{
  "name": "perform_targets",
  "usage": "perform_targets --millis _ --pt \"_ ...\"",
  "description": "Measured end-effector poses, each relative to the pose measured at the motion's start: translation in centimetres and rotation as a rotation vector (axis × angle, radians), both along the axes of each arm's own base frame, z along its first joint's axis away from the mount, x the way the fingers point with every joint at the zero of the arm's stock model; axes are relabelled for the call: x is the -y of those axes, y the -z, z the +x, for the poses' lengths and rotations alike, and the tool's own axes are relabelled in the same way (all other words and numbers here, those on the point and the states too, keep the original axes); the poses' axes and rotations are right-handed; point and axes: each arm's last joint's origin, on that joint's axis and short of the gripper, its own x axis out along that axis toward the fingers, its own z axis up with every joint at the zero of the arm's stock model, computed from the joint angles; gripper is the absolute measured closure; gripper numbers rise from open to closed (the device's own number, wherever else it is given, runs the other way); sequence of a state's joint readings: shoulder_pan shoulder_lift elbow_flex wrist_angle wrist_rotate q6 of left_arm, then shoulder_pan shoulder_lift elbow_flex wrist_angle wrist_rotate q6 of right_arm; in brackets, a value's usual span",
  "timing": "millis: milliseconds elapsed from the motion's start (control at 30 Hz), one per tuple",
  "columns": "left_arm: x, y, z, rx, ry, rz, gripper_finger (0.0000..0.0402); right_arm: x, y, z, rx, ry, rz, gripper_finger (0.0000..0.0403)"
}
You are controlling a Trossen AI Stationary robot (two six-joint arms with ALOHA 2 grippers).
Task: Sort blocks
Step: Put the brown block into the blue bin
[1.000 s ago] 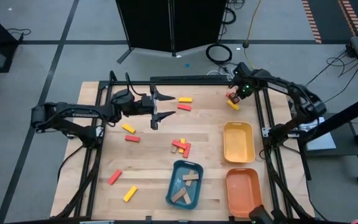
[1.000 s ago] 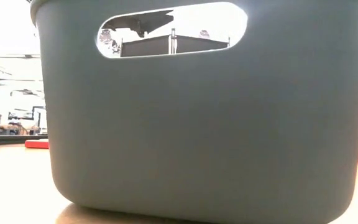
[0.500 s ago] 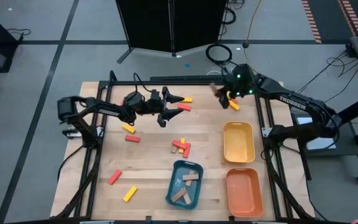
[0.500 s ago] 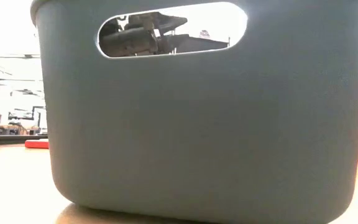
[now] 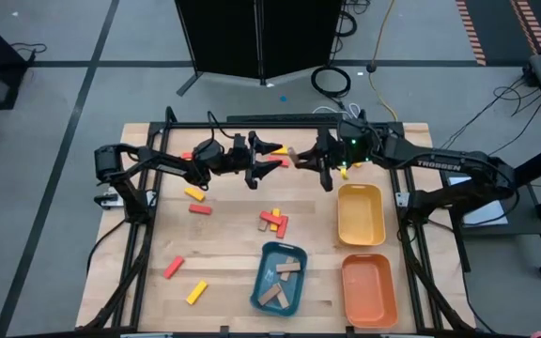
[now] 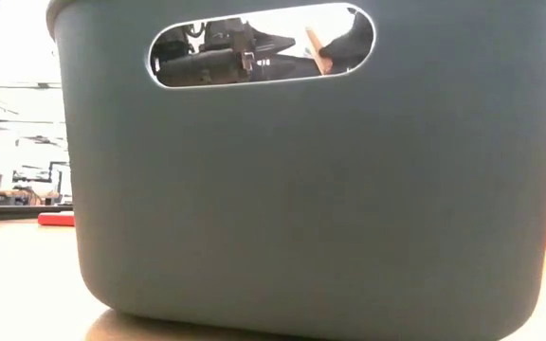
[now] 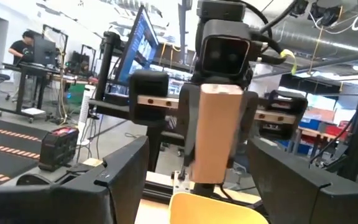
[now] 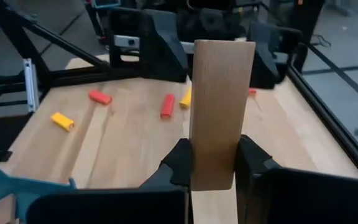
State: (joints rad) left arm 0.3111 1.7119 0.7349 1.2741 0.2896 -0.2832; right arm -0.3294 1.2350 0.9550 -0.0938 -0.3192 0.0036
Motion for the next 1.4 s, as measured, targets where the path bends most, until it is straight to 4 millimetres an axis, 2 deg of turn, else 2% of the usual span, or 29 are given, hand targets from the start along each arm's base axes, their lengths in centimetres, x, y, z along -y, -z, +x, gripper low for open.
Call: perform_targets --millis 167,333,500,800,1133,1400 --pt "0.1 0.0 0.0 0.0 0.003 0.001 0.0137 -1.0 -0.6 0.7 0.07 -0.036 -0.015 0.0387" --pt "0.8 -0.3 0.4 0.01 0.046 0.022 0.0137 -1.5 0.0 1.9 0.086 -0.066 -0.021 0.0387" --pt "1.2 -0.4 0.5 0.009 0.079 0.074 0.0137 -1.5 1.0 2.7 0.054 -0.066 -0.013 0.0387" --pt "1.1 -0.4 0.4 0.005 0.141 0.102 0.0137 -1.2 1.2 2.7 0.032 0.018 -0.035 0.0387" --pt "0.6 -0.2 0.6 -0.02 -0.001 0.044 0.0137 -0.9 1.3 2.7 0.013 0.164 -0.089 0.0387" --pt "0.7 -0.2 0.6 -0.019 -0.009 0.051 0.0137 -0.9 2.7 3.8 -0.02 0.159 -0.087 0.0387"
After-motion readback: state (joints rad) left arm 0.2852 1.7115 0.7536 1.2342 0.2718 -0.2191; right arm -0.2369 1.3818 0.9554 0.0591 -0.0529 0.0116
